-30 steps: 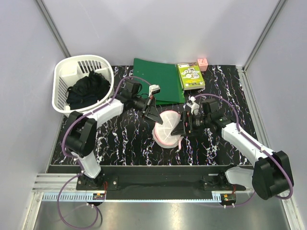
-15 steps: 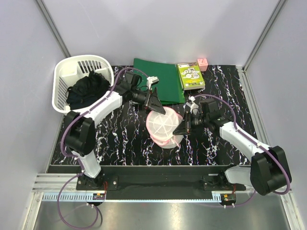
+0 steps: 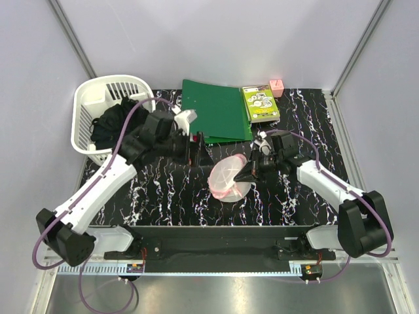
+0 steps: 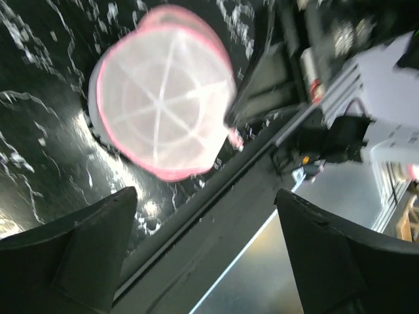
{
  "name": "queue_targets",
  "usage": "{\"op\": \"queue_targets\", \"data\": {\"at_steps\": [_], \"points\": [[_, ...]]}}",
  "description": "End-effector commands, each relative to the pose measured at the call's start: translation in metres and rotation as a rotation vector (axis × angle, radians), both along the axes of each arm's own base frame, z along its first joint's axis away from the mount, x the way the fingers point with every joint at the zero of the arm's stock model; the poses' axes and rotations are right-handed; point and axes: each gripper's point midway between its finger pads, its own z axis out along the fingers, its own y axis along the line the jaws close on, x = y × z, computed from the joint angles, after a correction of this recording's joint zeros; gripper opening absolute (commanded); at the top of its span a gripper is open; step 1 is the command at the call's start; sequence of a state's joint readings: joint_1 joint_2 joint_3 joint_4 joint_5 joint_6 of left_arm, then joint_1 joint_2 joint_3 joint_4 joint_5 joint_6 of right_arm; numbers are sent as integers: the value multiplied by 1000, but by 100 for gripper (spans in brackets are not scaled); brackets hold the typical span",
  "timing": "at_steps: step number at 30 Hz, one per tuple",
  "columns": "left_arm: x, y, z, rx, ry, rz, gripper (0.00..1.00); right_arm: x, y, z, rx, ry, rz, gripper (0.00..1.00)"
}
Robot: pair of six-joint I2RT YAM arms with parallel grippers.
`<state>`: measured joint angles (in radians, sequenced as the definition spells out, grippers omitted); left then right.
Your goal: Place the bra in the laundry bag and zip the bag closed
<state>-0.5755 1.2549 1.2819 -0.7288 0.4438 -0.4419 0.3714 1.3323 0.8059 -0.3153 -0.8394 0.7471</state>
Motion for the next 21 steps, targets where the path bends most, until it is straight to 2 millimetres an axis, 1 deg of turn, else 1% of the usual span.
{"op": "queue_targets", "data": {"at_steps": [1,2,3,4,7,8,10,11,14,15,16,17,18,19,20,21], "points": [[-17,1,-66,69,182,8,95,4,-1,14,17,57,-39,11],[-25,-6,-67,33,228,-30,95,3,-1,14,15,63,-43,13],[-28,-10,-74,28,256,-42,95,3,-2,15,14,72,-52,16],[-26,-16,-71,4,235,-53,95,2,-2,14,9,76,-57,25],[-25,-28,-75,-25,241,-77,95,0,-4,11,0,92,-75,34],[-25,-32,-82,-23,281,-80,93,-2,-5,11,-3,96,-78,38],[-20,-33,-89,-14,295,-60,89,-5,-8,7,-25,106,-92,45],[-18,-34,-91,-13,295,-52,86,-10,-11,6,-35,121,-95,50],[-12,-35,-87,-20,264,-39,75,-19,-17,7,-56,126,-103,55],[-13,-34,-81,-30,242,-41,70,-21,-19,8,-69,115,-104,61],[-13,-32,-80,-25,229,-34,70,-19,-22,8,-88,102,-121,65],[-14,-30,-79,-24,219,-31,70,-21,-24,13,-94,90,-127,68],[-15,-30,-74,-30,194,-32,76,-21,-24,13,-100,90,-132,72],[-18,-33,-72,-16,164,-38,79,-20,-25,11,-109,98,-144,72],[-17,-36,-66,-5,111,-50,80,-19,-25,11,-110,118,-159,72],[-18,-38,-62,9,62,-55,79,-18,-25,9,-113,130,-167,72]]}}
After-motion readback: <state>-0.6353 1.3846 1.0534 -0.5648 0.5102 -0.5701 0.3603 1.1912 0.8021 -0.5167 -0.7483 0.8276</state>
